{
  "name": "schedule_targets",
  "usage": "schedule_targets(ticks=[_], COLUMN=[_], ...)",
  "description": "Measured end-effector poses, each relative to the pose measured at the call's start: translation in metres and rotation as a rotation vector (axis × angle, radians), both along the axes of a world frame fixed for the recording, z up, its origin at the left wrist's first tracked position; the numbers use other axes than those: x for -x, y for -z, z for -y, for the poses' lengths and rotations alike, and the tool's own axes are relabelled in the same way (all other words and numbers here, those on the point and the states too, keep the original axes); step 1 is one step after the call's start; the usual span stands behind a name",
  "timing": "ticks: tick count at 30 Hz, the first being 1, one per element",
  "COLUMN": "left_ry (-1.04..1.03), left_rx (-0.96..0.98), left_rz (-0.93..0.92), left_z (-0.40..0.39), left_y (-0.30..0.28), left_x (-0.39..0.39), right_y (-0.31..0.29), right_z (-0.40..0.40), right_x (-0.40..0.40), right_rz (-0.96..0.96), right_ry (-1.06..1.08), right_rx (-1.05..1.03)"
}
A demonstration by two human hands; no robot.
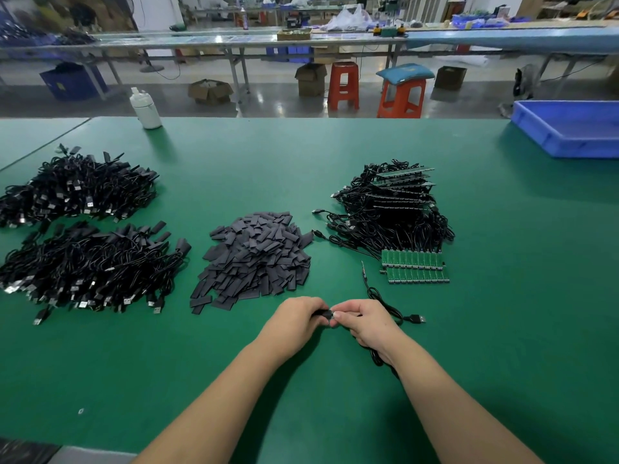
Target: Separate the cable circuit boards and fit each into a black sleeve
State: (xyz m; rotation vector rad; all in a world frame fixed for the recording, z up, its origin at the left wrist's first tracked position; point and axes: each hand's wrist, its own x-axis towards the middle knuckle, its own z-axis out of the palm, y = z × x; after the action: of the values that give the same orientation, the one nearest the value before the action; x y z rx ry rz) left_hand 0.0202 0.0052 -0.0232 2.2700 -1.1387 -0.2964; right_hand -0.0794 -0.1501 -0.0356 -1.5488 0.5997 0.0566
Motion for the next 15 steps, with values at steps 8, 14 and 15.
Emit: schedule_targets(ticks=[8,14,15], left_ry=[0.035,0.003,0.0], left_rx=[0.15,0.082,0.04], left_rz=[0.057,0.031,0.036], left_z=[-0.0053,-0.0023,0.0001], left_y=[0.0059,0.01,0.0105], left_x=[0.005,0.0083,0.0089], right_y=[-0.001,-0.0029,-0.0029], right_z=[-0.001,-0.0032,-0.0034], right_x=[-0.0002,0.0007,0.0006], right_rz=[-0.026,-0.027,-0.031], right_ry=[-0.027,-0.038,-0.047], right_rx=[0.004,0.093,0.119])
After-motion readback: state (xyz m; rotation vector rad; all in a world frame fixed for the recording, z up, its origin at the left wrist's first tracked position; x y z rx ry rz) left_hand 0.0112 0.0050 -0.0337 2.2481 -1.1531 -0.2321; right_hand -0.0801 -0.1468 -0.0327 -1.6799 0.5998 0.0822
